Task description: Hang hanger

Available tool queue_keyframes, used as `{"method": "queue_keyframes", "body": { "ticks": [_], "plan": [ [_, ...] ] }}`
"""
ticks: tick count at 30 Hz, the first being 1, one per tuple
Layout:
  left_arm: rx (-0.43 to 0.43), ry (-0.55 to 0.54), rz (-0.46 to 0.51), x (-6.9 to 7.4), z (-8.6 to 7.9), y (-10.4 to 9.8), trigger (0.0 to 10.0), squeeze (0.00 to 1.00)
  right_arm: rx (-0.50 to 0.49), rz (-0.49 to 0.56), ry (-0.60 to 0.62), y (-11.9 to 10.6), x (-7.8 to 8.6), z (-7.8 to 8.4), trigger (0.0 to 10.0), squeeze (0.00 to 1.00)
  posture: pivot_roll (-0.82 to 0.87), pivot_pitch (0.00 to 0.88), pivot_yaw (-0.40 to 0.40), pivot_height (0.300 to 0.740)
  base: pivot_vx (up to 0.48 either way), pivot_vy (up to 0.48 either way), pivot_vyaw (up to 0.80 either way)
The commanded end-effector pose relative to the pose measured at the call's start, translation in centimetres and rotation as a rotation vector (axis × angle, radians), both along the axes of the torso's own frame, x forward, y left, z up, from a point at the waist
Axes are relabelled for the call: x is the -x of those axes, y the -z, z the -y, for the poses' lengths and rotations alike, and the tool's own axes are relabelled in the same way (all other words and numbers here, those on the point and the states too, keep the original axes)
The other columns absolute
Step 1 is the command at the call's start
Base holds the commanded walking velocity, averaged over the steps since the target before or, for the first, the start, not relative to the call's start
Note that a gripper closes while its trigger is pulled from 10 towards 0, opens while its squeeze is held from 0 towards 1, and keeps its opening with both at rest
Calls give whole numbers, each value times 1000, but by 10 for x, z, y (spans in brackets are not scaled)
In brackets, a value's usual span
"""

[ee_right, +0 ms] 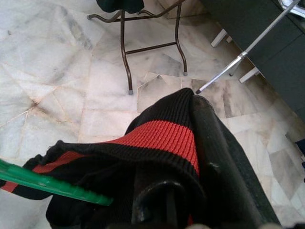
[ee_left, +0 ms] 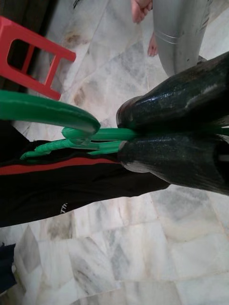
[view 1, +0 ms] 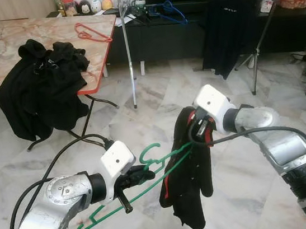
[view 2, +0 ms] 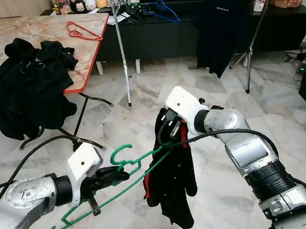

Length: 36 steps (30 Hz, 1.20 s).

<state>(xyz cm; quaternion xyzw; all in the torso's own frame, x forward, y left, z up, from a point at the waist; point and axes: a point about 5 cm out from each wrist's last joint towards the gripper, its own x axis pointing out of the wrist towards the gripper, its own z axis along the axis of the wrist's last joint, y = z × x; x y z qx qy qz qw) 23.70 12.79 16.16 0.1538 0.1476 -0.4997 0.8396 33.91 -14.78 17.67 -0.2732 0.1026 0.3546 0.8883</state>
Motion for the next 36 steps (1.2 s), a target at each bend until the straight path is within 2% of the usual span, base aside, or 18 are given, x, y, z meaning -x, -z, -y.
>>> {"method": "queue_keyframes", "body": {
  "ticks": [1,5,7,8,9,14,17,20,24,25,26,27,28,29,33,34,35,36],
  "plan": [
    [1,15,8,0,5,0,10000,0,-12,51,-40,-16,-3,-5,10000,0,24,19,-82,716,0,0,0],
    [4,5,28,-3,6,-1,10000,0,18,53,-141,-14,4,-12,10000,0,24,19,-82,716,0,0,0],
    [6,-27,65,-8,8,-2,10000,0,-42,34,-156,-15,5,-17,10000,0,25,18,-82,716,0,0,0],
    [6,-27,65,-8,8,-2,10000,0,-42,34,-156,-15,5,-17,10000,0,25,18,-82,716,0,0,0],
    [9,-91,107,-17,8,-3,10000,0,-115,11,-179,-18,8,-24,10000,0,25,18,-82,716,0,0,0],
    [8,-197,180,-30,9,-5,10000,0,-171,-7,-234,-19,15,-32,10000,0,27,17,-83,716,0,0,0],
    [19,-191,187,-30,12,-7,10000,0,-177,-16,-229,-17,15,-33,10000,0,27,17,-83,716,0,0,0],
    [34,-148,163,-26,17,-4,10000,0,-166,-43,-276,-12,22,-36,10000,0,27,15,-82,716,0,0,0],
    [47,-93,102,-18,21,1,10000,0,-158,-6,-163,-14,11,-28,10000,0,27,13,-81,716,0,0,0],
    [41,-69,89,-14,22,3,10000,0,-149,28,-44,-16,-1,-18,10000,0,27,13,-81,716,0,0,0],
    [39,-83,103,-15,20,3,10000,0,-162,37,41,-17,-8,-11,10000,0,26,12,-81,716,0,0,0],
    [39,-83,103,-15,20,3,10000,0,-162,37,41,-17,-8,-11,10000,0,26,12,-81,716,0,0,0],
    [51,-172,147,-25,16,0,10000,0,-180,58,124,-21,-16,-3,10000,0,27,13,-81,716,0,0,0],
    [59,-202,163,-29,14,-1,10000,0,-172,69,150,-21,-18,0,10000,0,27,13,-81,716,0,0,0],
    [106,-199,160,-31,16,-6,10000,0,-168,77,159,-21,-18,0,10000,0,25,14,-80,716,0,0,0],
    [118,-170,148,-28,19,-7,10000,0,-181,64,139,-20,-16,-4,10000,0,25,14,-80,716,0,0,0],
    [131,-107,118,-21,23,-7,10000,0,-217,9,41,-18,-7,-15,10000,0,25,15,-80,716,0,0,0],
    [131,-107,118,-21,23,-7,10000,0,-217,9,41,-18,-7,-15,10000,0,25,15,-80,716,0,0,0]
  ]
}}
